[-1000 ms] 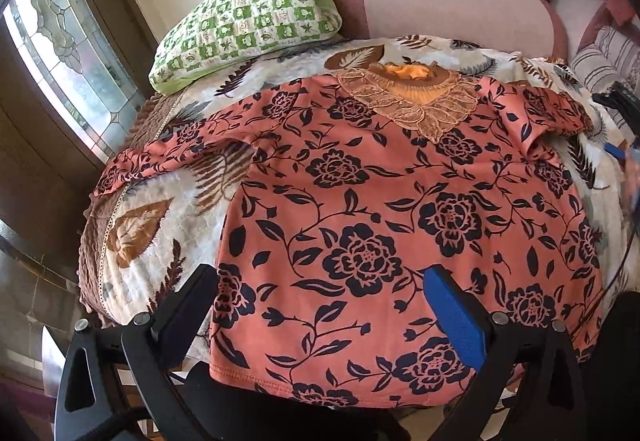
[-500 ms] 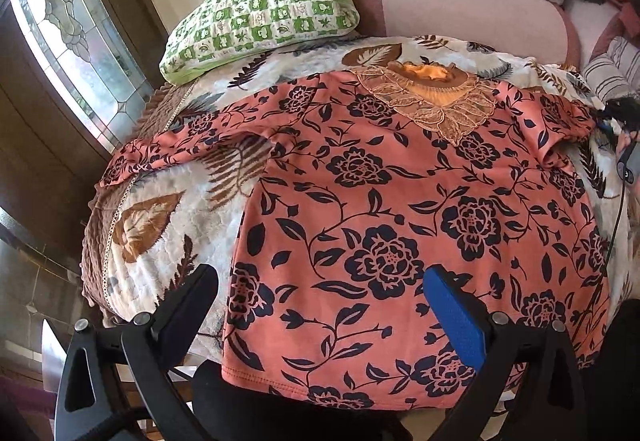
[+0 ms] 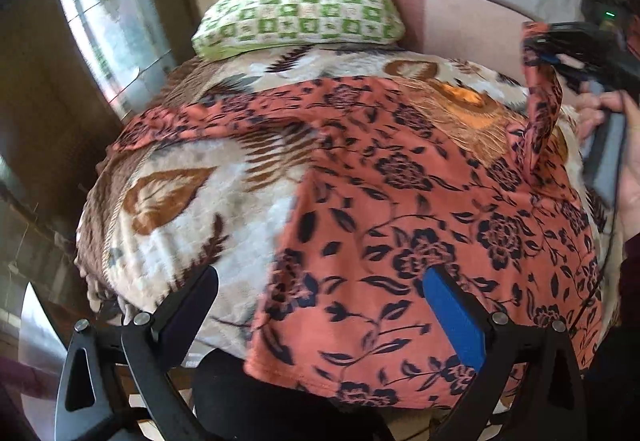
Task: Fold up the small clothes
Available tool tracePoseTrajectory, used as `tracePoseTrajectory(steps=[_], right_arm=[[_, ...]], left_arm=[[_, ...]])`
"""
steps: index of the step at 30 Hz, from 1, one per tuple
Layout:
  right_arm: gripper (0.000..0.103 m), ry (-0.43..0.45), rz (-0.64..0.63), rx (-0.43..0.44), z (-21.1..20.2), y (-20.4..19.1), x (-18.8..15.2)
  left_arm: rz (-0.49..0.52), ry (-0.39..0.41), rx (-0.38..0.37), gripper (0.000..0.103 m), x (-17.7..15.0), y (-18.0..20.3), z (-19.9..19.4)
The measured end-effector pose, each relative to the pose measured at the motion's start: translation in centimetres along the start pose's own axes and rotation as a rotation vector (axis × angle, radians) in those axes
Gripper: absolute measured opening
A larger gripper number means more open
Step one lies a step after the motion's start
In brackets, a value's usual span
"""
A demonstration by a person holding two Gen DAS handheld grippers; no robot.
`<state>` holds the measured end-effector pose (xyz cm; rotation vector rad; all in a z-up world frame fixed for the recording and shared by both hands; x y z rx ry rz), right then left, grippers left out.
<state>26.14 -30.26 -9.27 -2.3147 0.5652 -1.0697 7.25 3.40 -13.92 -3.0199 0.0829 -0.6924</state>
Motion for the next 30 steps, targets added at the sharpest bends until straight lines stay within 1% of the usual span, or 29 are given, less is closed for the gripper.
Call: tracePoseTrajectory(steps=[3, 4, 5, 6, 7, 8, 9, 11, 12, 14, 15, 16, 17, 18, 21, 23, 24, 25, 26, 27, 28, 29, 30], right_arm=[[0.014, -0.112, -0.038, 0.010, 5.4, -5.1, -3.0], [0.021, -0.158, -0.053, 0.001, 7.2, -6.6, -4.2], [0.030, -0.200, -0.066, 0.006, 8.5, -7.8, -5.5], [0.063, -0.249, -0.085, 0.048, 10.0, -9.5, -6.9], [0.088, -0.279, -0.095, 0.091, 10.6, -10.6, -7.9], [0.090, -0.296, -0.104, 0.150, 10.7, -11.6, -9.1], [0.090, -0.313, -0.137, 0.211, 10.9, -13.1, -10.1], [0.090, -0.348, -0.207, 0.263, 10.6, -14.2, -11.1], [0.090, -0.347, -0.243, 0.288, 10.0, -14.4, -11.4], [0.090, -0.306, -0.265, 0.286, 8.0, -13.4, -12.1], [0.090, -0.285, -0.256, 0.271, 6.9, -12.2, -12.0], [0.090, -0.270, -0.227, 0.250, 6.0, -10.0, -11.4], [0.090, -0.265, -0.205, 0.238, 6.1, -8.8, -10.6], [0.089, -0.256, -0.174, 0.218, 5.3, -6.8, -10.0], [0.087, -0.222, -0.091, 0.141, 2.7, -0.4, -8.6], [0.082, -0.199, -0.040, 0.074, 1.3, 3.8, -7.8], [0.074, -0.198, -0.020, 0.030, 0.8, 6.2, -7.7], [0.067, -0.202, -0.008, 0.001, 0.6, 7.7, -7.5], [0.063, -0.210, 0.006, -0.031, 0.4, 9.5, -7.3], [0.053, -0.222, 0.023, -0.069, 0.4, 11.5, -7.1], [0.041, -0.234, 0.034, -0.095, 0.5, 12.8, -7.1], [0.038, -0.252, 0.046, -0.116, 0.6, 14.1, -7.1], [0.038, -0.270, 0.059, -0.132, 0.7, 15.5, -7.2]], left_arm=[[-0.050, 0.001, 0.015, 0.102, -0.4, -2.6, -0.1], [-0.074, 0.001, 0.021, 0.102, -0.6, -3.6, -0.1], [-0.088, 0.001, 0.025, 0.102, -0.8, -4.3, 0.0], [-0.107, -0.001, 0.031, 0.102, -0.9, -5.1, 0.0], [-0.118, -0.003, 0.036, 0.102, -1.0, -5.6, 0.1], [-0.134, -0.007, 0.042, 0.102, -1.1, -6.3, 0.2], [-0.144, -0.009, 0.047, 0.102, -1.1, -6.7, 0.4], [-0.165, -0.009, 0.054, 0.102, -0.8, -7.4, 0.6], [-0.171, -0.005, 0.060, 0.102, -0.6, -7.7, 0.6], [-0.179, 0.011, 0.071, 0.102, 0.2, -7.8, 0.8], [-0.177, 0.018, 0.070, 0.102, 0.6, -7.6, 0.9], [-0.170, 0.028, 0.061, 0.102, 1.6, -7.3, 1.2], [-0.165, 0.040, 0.058, 0.102, 2.4, -6.9, 1.4], [-0.158, 0.052, 0.054, 0.102, 3.3, -6.4, 1.6], [-0.115, 0.094, 0.022, 0.102, 7.4, -4.0, 3.3], [-0.105, 0.094, -0.015, 0.102, 9.9, -2.6, 4.8], [-0.107, 0.091, -0.033, 0.102, 11.2, -1.8, 5.7], [-0.112, 0.087, -0.054, 0.101, 12.5, -1.1, 6.6], [-0.122, 0.082, -0.085, 0.101, 14.1, -0.3, 7.8], [-0.130, 0.081, -0.107, 0.097, 15.3, 0.4, 8.7], [-0.137, 0.074, -0.128, 0.090, 16.5, 1.1, 9.9], [-0.150, 0.039, -0.147, 0.083, 17.7, 1.8, 11.8], [-0.161, 0.004, -0.167, 0.063, 18.4, 2.3, 13.2]])
Point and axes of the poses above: each gripper's, at about its wrist camera, not at the fingertips, and z roughly the way its jaws point, y to its right, x to its top, the point moved 4 cm from there along z, roughly the way its jaws point, and after that the axes turned 8 degrees about -y, right-handed, at the moved point
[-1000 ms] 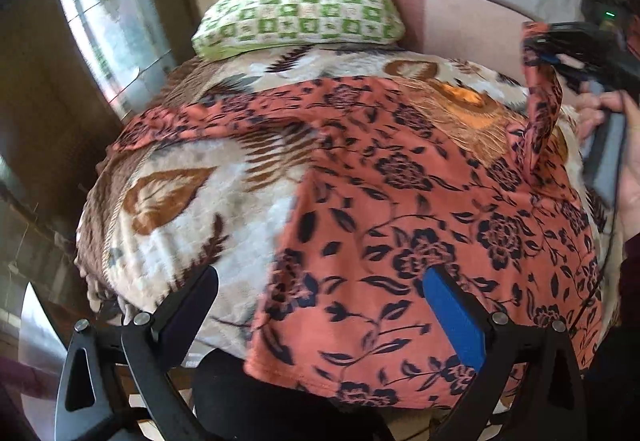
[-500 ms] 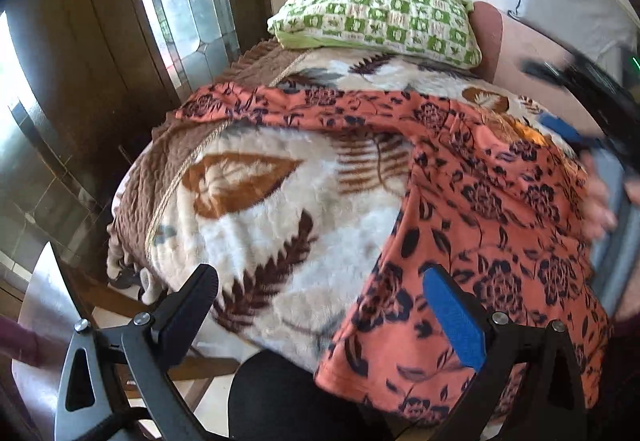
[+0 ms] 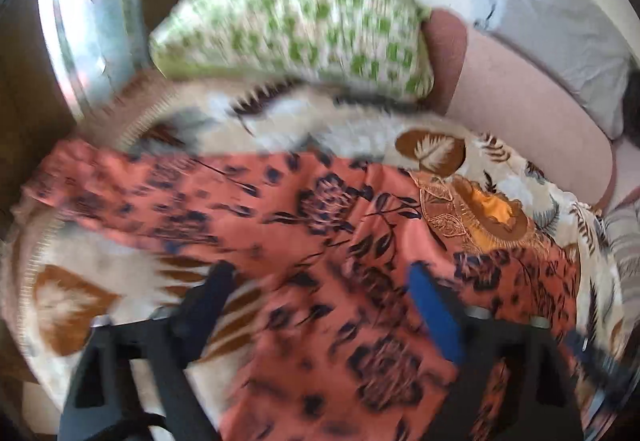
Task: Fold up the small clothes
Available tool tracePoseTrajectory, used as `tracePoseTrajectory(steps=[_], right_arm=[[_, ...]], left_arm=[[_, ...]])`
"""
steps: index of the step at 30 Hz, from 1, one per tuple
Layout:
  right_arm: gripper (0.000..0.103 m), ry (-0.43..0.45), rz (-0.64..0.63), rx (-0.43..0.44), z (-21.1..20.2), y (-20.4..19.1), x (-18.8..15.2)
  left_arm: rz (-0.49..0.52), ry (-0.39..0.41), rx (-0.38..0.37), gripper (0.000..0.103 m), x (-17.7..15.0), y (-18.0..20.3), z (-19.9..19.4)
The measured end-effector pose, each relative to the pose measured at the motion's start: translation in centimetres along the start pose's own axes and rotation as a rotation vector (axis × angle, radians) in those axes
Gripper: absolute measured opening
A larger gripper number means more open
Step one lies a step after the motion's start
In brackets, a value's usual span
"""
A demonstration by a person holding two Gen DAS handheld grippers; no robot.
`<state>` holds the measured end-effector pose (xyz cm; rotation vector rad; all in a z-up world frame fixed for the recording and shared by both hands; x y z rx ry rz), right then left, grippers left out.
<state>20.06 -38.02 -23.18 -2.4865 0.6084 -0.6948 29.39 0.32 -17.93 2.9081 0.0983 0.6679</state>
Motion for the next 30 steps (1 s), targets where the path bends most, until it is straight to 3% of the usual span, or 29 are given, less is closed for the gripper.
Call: tracePoseTrajectory(steps=[1, 3, 6, 9, 12, 16, 20, 24, 30], right_arm=[[0.038, -0.009, 0.004, -0.001, 0.4, 0.6, 0.0], [0.038, -0.043, 0.001, 0.009, 0.8, 1.7, -0.3], [0.037, -0.060, -0.016, 0.036, 1.3, 3.0, -1.3], [0.037, -0.043, -0.067, 0.053, 1.1, 3.3, -1.8], [0.038, -0.033, -0.039, 0.077, 1.3, 3.5, -2.0], [0.038, -0.047, 0.002, 0.077, 1.6, 3.5, -1.5], [0.039, -0.068, 0.019, 0.076, 1.9, 3.4, -1.2], [0.040, -0.067, 0.034, 0.072, 2.0, 3.4, -1.1], [0.040, -0.057, 0.030, 0.058, 1.9, 3.2, -1.2]], left_arm=[[-0.025, -0.067, -0.043, 0.043, 0.5, 0.4, 2.3], [-0.088, -0.171, -0.081, 0.032, 0.3, 0.1, 5.3], [-0.147, -0.190, -0.113, 0.032, -0.5, -0.3, 6.6], [-0.117, -0.201, -0.106, 0.032, -0.6, 0.3, 7.3], [-0.092, -0.220, -0.103, 0.031, -0.2, 1.0, 8.1], [-0.095, -0.212, -0.101, 0.013, 0.5, 1.3, 8.7], [-0.108, -0.165, -0.151, 0.009, 0.8, 0.8, 7.7], [-0.102, -0.142, -0.137, 0.008, 0.0, 0.6, 6.5], [-0.145, -0.132, -0.101, 0.008, -3.9, -1.9, 3.8]])
Point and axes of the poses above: each gripper's, at about its wrist camera, not at the fingertips, and z roughly the way its jaws point, y to its right, x to its top, the point moved 4 cm from there along z, roughly the way its jaws point, and after that the axes turned 8 degrees about -y, right-handed, at the moved point
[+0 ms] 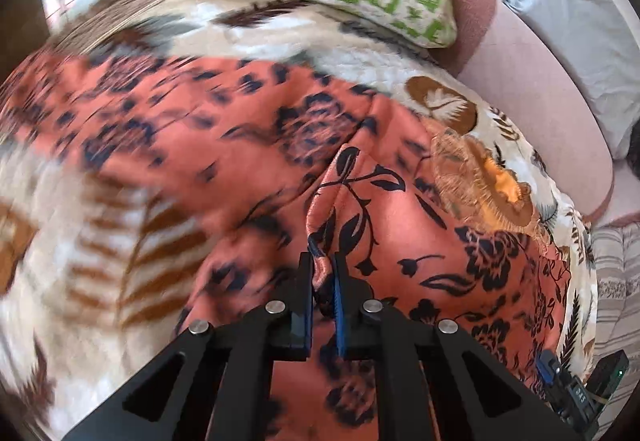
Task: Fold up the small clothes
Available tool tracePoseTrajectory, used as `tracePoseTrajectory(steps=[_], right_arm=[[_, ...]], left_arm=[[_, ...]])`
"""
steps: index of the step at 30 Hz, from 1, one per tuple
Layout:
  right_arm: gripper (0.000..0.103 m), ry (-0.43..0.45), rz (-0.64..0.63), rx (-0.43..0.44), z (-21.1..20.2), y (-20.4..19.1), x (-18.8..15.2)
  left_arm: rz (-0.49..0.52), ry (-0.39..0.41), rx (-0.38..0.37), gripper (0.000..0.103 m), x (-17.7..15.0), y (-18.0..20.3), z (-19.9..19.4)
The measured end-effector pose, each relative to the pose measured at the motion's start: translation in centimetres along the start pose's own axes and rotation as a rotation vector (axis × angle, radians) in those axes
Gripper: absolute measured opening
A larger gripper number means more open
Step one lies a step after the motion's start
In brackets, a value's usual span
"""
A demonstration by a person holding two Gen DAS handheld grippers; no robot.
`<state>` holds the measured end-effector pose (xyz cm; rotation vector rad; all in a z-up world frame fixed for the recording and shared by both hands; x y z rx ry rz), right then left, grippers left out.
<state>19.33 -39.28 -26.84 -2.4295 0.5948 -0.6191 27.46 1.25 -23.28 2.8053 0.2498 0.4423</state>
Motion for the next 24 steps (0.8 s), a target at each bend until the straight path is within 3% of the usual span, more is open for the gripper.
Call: tracePoseTrajectory(steps=[5, 8, 11, 13, 16, 19, 24], right_arm=[[0.040, 0.005, -0.004, -0.018, 0.1, -0.2, 0.0], [0.040, 0.009, -0.021, -0.034, 0.1, -0.4, -0.1], [0.041, 0.012, -0.028, -0.045, 0.1, -0.6, -0.2], [0.053, 0.014, -0.023, -0.030, 0.2, -0.7, -0.1], [0.061, 0.028, -0.037, -0.029, 0.3, -1.4, -0.3], [0.061, 0.043, -0.091, -0.086, 0.5, -2.2, -0.6], [0.061, 0.086, -0.133, -0.127, 0.1, -3.4, -1.0]], left_arm=[[-0.044, 0.031, -0.016, 0.011, -0.6, -2.3, -1.0], [-0.109, 0.102, -0.039, 0.016, 0.4, -5.8, -3.9], [-0.203, 0.174, 0.001, 0.040, 1.7, -11.1, -7.2], [-0.318, 0.220, 0.019, 0.059, 2.6, -15.8, -9.3], [-0.519, 0.250, 0.016, 0.061, 4.0, -23.5, -11.4], [-0.651, 0.252, 0.008, 0.061, 5.7, -29.0, -11.8], [-0.790, 0.267, -0.059, 0.061, 8.0, -34.1, -11.0]])
Point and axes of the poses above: each gripper's, at about its wrist camera, not at the fingertips, and z roughly the way its jaws point, y to its right, x to its top, the point moved 4 cm from there along z, roughly the way its jaws point, and after that the axes turned 8 degrees about -y, right-handed, at the moved point
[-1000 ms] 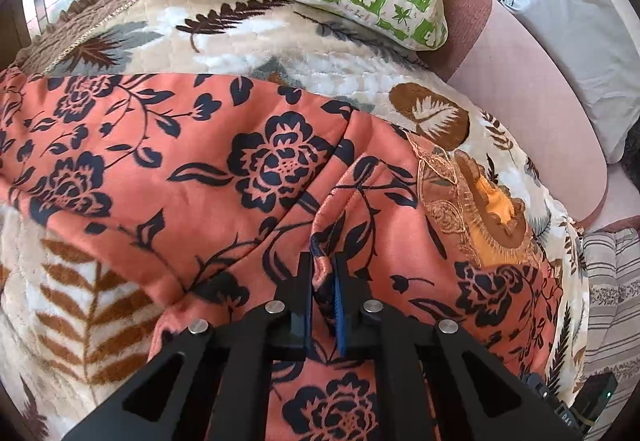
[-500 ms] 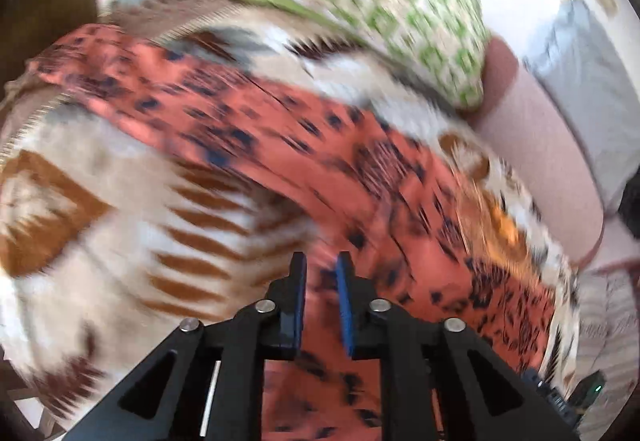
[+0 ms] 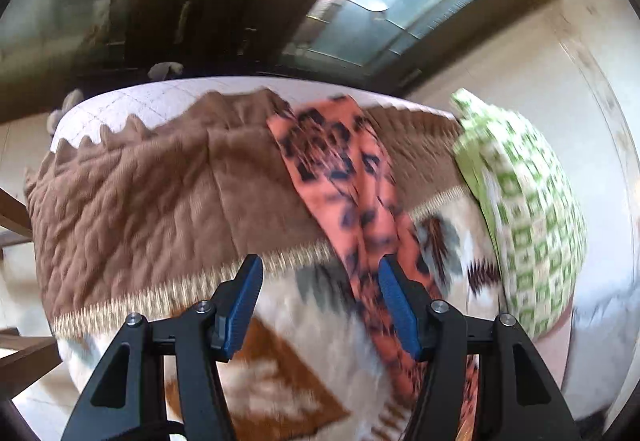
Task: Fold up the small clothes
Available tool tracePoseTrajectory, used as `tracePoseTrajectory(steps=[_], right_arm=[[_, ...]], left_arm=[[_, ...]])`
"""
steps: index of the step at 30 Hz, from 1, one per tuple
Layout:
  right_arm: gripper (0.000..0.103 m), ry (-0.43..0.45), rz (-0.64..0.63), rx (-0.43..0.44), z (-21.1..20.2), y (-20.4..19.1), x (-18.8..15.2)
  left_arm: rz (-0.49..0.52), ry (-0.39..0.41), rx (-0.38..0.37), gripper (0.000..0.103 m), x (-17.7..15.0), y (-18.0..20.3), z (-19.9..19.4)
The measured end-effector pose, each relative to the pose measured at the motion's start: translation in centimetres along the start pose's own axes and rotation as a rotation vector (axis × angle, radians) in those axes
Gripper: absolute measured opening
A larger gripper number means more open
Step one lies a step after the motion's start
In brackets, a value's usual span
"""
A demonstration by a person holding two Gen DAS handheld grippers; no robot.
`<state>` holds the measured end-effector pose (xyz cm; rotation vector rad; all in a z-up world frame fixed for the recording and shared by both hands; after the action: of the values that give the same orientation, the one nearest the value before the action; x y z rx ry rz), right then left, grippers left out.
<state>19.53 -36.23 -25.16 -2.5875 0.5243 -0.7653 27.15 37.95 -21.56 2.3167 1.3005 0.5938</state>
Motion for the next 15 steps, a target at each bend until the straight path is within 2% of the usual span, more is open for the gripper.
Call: tracePoseTrajectory(steps=[6, 10, 12, 15], right_arm=[[0.061, 0.057, -0.113, 0.055, -0.9, -2.7, -0.1], [0.061, 0.022, -0.124, 0.061, 0.2, -2.9, -0.4], [0.061, -0.002, -0.110, 0.060, 1.0, -2.6, -0.5], [0.060, -0.007, -0.106, 0.060, 1.5, -2.3, -0.5]], left_arm=[[-0.050, 0.001, -0.054, 0.060, 2.3, -0.6, 2.7], [-0.101, -0.026, -0.170, 0.058, 2.5, 0.1, 4.9], [-0.092, -0.030, -0.176, 0.057, 2.6, 0.6, 5.7], [-0.102, 0.001, -0.193, 0.048, 3.1, 0.9, 6.6]])
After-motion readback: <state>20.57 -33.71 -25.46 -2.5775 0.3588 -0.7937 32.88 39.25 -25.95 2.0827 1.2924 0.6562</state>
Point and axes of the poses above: each gripper's, at about its wrist camera, not at the fingertips, and z roughly the way its jaws point, y to its right, x to its top, the point moved 4 cm from there along z, roughly the way its jaws point, and after that the axes turned 8 degrees about -y, right-handed, at the moved point
